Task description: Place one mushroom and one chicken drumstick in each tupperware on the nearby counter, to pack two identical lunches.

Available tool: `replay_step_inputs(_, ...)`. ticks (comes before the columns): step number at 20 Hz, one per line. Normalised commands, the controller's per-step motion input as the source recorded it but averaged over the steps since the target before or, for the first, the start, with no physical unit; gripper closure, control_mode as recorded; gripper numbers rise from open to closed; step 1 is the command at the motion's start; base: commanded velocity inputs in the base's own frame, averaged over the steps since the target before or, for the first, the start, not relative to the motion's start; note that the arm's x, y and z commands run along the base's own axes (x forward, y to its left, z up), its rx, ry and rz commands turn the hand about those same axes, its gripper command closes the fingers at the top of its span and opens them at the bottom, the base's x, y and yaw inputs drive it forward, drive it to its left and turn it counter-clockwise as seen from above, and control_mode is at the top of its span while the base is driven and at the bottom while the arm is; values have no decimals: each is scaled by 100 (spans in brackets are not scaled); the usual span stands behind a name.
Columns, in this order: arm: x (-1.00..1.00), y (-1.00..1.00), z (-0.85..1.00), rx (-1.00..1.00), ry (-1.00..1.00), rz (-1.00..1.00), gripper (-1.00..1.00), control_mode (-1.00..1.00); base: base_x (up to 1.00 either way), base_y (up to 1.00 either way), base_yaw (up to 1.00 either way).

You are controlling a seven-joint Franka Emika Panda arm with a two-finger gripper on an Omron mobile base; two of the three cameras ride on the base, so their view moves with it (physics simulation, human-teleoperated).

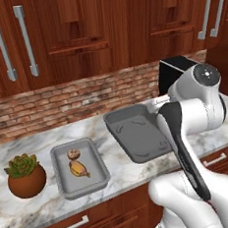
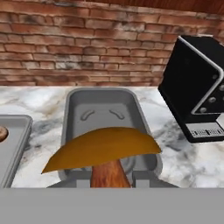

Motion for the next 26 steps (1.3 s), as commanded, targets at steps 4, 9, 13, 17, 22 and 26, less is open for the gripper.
replay_step_inputs(4, 52, -8, -66, 0, 21, 1, 100, -100, 0, 0, 0)
replay_step_inputs(9, 68, 0, -68, 0, 18, 1, 100, -100, 0, 0, 0)
replay_step_inputs(13, 71, 0, -52, 0, 15, 3, 100, -100, 0, 0, 0)
replay_step_inputs(17, 74, -3, -43, 1, 16, 4, 100, -100, 0, 0, 0)
replay_step_inputs(22, 78, -2, -43, 1, 20, 4, 100, -100, 0, 0, 0)
replay_step_inputs(26, 71, 0, -49, 0, 18, 3, 100, -100, 0, 0, 0)
